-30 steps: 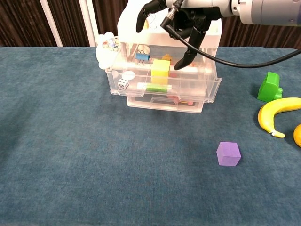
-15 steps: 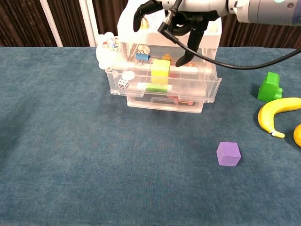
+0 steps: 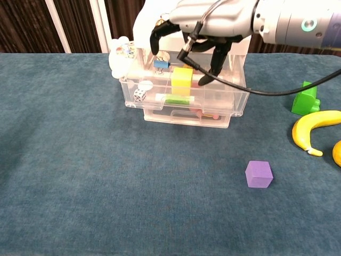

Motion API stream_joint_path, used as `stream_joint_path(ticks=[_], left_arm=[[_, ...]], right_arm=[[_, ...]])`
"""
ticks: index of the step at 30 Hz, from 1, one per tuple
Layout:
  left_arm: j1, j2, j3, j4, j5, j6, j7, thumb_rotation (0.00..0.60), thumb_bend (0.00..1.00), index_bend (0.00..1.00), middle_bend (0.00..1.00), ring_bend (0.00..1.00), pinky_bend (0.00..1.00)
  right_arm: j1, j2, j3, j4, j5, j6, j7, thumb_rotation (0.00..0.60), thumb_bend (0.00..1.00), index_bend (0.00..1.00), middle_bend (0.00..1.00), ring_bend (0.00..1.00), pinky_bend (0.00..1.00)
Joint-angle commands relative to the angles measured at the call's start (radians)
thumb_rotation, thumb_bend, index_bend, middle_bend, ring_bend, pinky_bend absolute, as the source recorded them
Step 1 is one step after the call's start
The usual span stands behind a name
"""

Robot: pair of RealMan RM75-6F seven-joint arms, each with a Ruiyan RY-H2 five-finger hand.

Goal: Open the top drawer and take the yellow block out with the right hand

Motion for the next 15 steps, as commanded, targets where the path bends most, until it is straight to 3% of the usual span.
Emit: stream_joint_path(ticks=[1,15], left_arm=[[0.000,0.000,0.000,0.000,0.001,0.000,0.001,0.600,0.36,0.04,0.00,0.00,0.00],[0.000,0.000,-0.001,0.002,-0.005,-0.002,0.002,0.600,0.36,0.04,0.00,0.00,0.00]], right_arm=[[0.002,-0.015,-0.008,0.024,-0.025,0.005,-0.009,0.600,0.15,0.30,0.97,1.00,1.00],[0.007,-0.032,-0.012,0.075,-0.055,-0.009,-0.069,0.600,0.15,0.33,0.97,1.00,1.00]])
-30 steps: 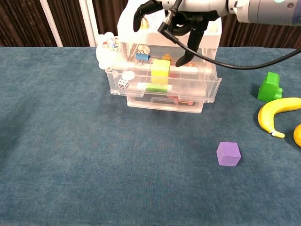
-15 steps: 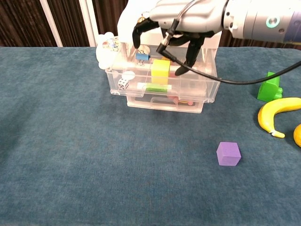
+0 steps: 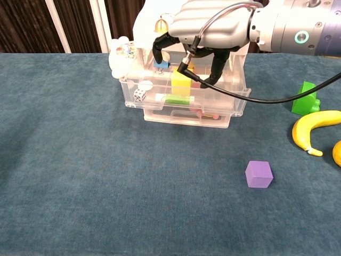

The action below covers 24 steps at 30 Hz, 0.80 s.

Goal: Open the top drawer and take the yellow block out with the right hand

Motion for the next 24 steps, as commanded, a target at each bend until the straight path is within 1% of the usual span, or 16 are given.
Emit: stream_joint_path(ticks=[1,10,24], left_arm=[[0.000,0.000,0.000,0.000,0.000,0.000,0.000,0.600,0.36,0.04,0.00,0.00,0.00],[0.000,0.000,0.000,-0.001,-0.002,-0.001,0.002,0.600,0.36,0.04,0.00,0.00,0.00],[0.000,0.001,0.001,-0.002,-0.001,-0.002,0.001,0.600,0.36,0.04,0.00,0.00,0.00]], right_arm=[[0.001,0.001,-0.001,0.002,-0.004,-0.006,-0.009,0.600,0.15,0.33,0.97,1.00,1.00],[0.005,-0.002,-0.002,0.012,-0.016,-0.017,-0.048,0.600,0.15,0.38,0.97,1.00,1.00],[0.009,-0.010,0.004,0.000,-0.008,-0.040,-0.092,0.600,0.15,0.44,0.97,1.00,1.00]])
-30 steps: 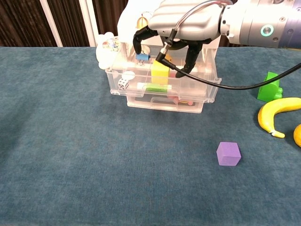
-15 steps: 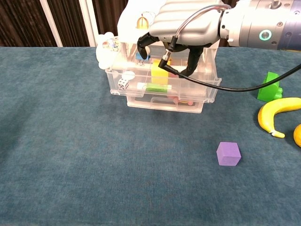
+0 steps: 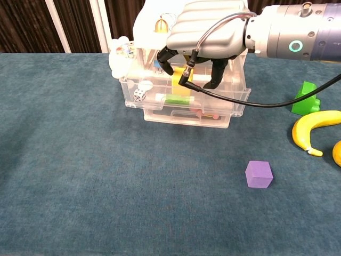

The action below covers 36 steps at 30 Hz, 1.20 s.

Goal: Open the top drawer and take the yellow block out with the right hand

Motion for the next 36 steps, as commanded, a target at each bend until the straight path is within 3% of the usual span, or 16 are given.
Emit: stream_joint_path(ticks=[1,20,36], left_arm=[[0.000,0.000,0.000,0.000,0.000,0.000,0.000,0.600,0.36,0.04,0.00,0.00,0.00],[0.000,0.003,0.000,-0.004,-0.006,-0.006,0.001,0.600,0.36,0.04,0.00,0.00,0.00],[0.000,0.004,-0.002,-0.008,-0.015,-0.008,0.003,0.600,0.36,0.04,0.00,0.00,0.00]], right_arm=[[0.000,-0.002,0.004,-0.003,0.005,-0.001,-0.006,0.600,0.15,0.44,0.97,1.00,1.00],[0.003,-0.017,0.021,-0.013,0.051,-0.033,-0.083,0.600,0.16,0.44,0.97,1.00,1.00],[0.000,-0.031,0.029,-0.016,0.061,-0.021,-0.104,0.600,0.21,0.53,0.97,1.00,1.00]])
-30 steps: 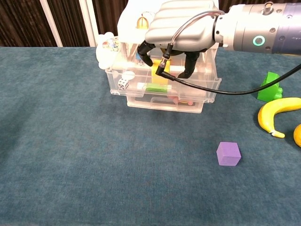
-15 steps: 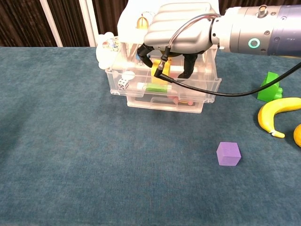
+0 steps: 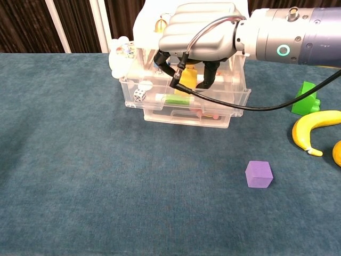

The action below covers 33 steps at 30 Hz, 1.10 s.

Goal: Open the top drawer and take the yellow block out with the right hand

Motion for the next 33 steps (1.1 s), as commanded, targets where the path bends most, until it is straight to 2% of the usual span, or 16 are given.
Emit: stream_joint_path(ticks=[1,6,20,25,33], left_arm=[[0.000,0.000,0.000,0.000,-0.002,-0.001,0.000,0.600,0.36,0.04,0.00,0.00,0.00],[-0.001,0.000,-0.001,-0.001,-0.004,-0.003,0.002,0.600,0.36,0.04,0.00,0.00,0.00],[0.000,0.000,-0.001,-0.002,-0.003,-0.001,0.004,0.600,0.36,0.04,0.00,0.00,0.00],[0.000,-0.001,-0.001,-0.001,-0.003,0.000,0.005,0.600,0.36,0.04,0.00,0.00,0.00],[0.000,-0.003,0.000,-0.002,0.000,0.002,0.009,0.600,0.36,0.04,0.00,0.00,0.00]], right_arm=[[-0.001,0.000,0.002,-0.001,0.001,0.002,-0.004,0.600,0.21,0.53,0.97,1.00,1.00],[-0.003,0.007,0.006,-0.011,0.003,0.009,-0.009,0.600,0.25,0.55,0.97,1.00,1.00],[-0.029,0.072,0.035,-0.094,0.023,0.053,0.038,0.600,0.25,0.56,0.97,1.00,1.00],[-0.056,0.131,0.056,-0.145,0.028,0.099,0.071,0.600,0.25,0.56,0.97,1.00,1.00],[-0.133,0.275,0.084,-0.224,0.035,0.195,0.134,0.600,0.25,0.56,0.97,1.00,1.00]])
